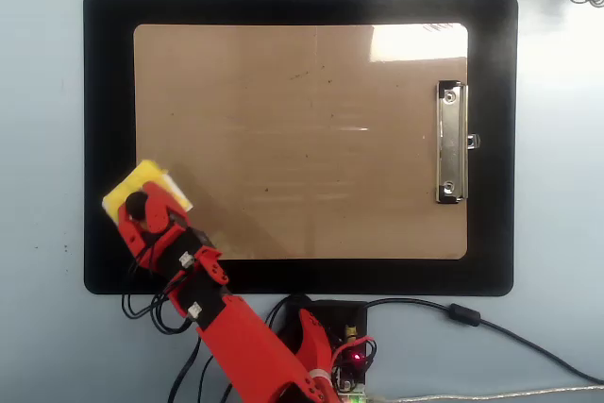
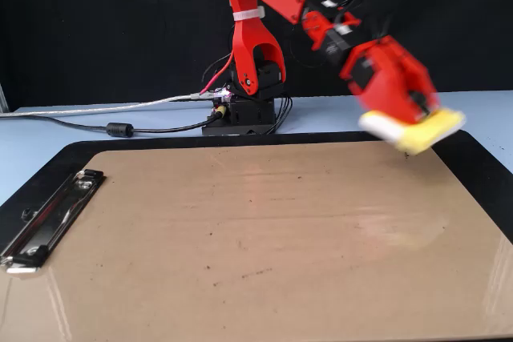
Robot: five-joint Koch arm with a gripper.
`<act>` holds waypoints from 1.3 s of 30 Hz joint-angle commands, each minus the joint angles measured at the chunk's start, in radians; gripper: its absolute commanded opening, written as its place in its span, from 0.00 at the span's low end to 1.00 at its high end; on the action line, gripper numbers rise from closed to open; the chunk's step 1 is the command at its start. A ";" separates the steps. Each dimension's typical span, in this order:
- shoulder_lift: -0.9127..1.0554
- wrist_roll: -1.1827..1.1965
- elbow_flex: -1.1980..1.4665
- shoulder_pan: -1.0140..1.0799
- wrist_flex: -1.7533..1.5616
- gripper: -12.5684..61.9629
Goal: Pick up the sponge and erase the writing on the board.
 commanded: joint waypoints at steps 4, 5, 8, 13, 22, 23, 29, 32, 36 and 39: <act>0.031 -0.005 -0.012 -0.160 -0.023 0.06; 0.031 -0.003 0.026 -0.170 -0.026 0.07; 0.046 0.025 0.107 -0.164 -0.034 0.07; -0.035 0.095 0.120 -0.163 -0.075 0.42; 0.221 0.098 0.009 -0.067 0.221 0.62; 0.270 0.097 -0.044 -0.040 0.351 0.62; 0.342 0.106 -0.511 0.268 1.252 0.62; 0.316 0.114 -0.451 0.563 1.443 0.62; 0.345 0.124 -0.155 0.790 1.483 0.62; 0.483 0.117 0.100 0.808 1.460 0.63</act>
